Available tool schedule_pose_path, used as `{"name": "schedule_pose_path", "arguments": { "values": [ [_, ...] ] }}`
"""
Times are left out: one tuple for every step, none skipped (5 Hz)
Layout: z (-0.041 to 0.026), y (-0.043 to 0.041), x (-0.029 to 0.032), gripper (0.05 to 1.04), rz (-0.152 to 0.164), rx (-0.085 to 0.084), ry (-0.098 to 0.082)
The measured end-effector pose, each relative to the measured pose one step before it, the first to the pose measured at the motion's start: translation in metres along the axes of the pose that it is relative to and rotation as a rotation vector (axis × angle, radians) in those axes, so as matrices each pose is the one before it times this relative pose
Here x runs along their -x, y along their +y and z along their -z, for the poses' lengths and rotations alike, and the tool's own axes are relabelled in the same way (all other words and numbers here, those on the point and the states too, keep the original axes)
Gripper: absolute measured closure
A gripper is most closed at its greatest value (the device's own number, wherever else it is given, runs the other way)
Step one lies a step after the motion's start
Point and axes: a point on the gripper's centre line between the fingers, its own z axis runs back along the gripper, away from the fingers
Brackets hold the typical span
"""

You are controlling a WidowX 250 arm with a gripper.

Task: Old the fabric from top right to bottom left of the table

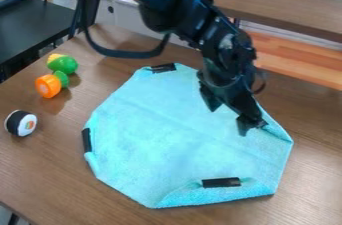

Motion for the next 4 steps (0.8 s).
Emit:
{"name": "schedule_pose_path", "arguments": {
  "values": [
    [0.01170,-0.01157,-0.02034,0.085,-0.0866,-0.0333,-0.0731],
    [0.01327,-0.00120,-0.00937,0.085,-0.1122,-0.0658,-0.0597],
    [0.00869,-0.00081,-0.00665,0.085,-0.1594,-0.1046,-0.0178],
    [0.00492,0.00134,-0.00484,0.085,-0.1381,-0.0451,0.0161]
  ]
}}
